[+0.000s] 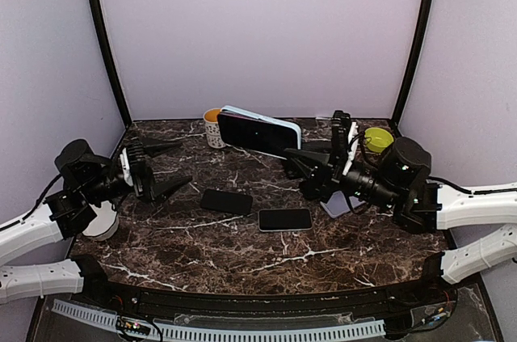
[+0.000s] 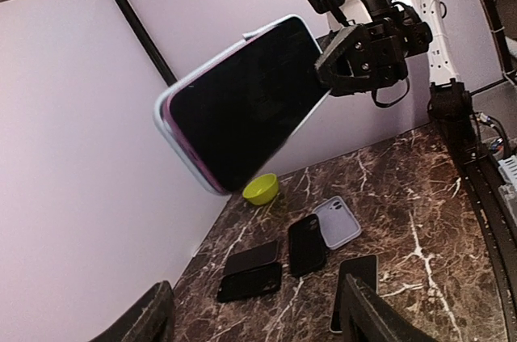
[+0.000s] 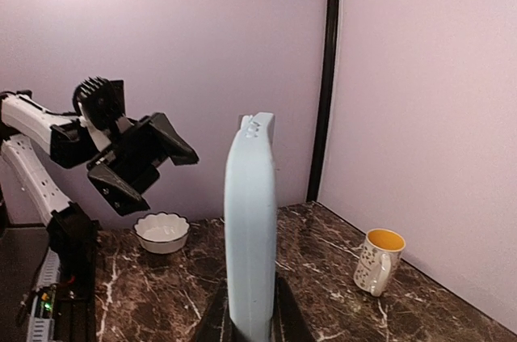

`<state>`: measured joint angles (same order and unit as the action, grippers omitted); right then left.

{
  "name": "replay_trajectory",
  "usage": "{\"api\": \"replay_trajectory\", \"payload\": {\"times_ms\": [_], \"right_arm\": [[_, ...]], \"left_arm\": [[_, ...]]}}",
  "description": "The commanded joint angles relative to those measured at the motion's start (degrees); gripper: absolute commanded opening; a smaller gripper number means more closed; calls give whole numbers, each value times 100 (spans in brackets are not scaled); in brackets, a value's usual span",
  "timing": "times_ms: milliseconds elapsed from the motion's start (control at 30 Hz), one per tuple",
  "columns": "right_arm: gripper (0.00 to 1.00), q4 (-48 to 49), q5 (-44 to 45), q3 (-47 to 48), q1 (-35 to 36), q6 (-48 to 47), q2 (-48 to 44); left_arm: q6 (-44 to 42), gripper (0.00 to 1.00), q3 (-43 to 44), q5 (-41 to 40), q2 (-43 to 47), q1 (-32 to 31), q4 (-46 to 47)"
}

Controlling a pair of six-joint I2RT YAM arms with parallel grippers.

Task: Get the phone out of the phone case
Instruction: Remove the phone from the bottom left corner of the phone case.

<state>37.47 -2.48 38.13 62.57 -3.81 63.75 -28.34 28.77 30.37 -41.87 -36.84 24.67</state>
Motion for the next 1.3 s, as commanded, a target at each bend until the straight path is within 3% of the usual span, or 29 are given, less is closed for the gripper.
{"api": "replay_trajectory", "payload": {"times_ms": [0,100,333,500,867,1267], "right_arm": [[0,1361,-847,288,-25,827,-161],[0,1679,-981,285,-26,1228,-152],[0,2022,-1388,531,-25,2140,131],[0,2063,-1548,850,-16,2818,426],[0,1880,-1707,1265,-16,3901,749],[0,1833,-2047,1405,10,4130,954]], "left_arm": [[1075,72,204,1217,-288,92,547],[1536,67,344,1782,-506,98,923],[3285,60,589,2424,-1007,99,2509],[4000,53,684,2681,-1194,90,3317],[4789,47,710,2549,-1475,83,4274],[5080,44,791,1925,-1676,85,4436]]}}
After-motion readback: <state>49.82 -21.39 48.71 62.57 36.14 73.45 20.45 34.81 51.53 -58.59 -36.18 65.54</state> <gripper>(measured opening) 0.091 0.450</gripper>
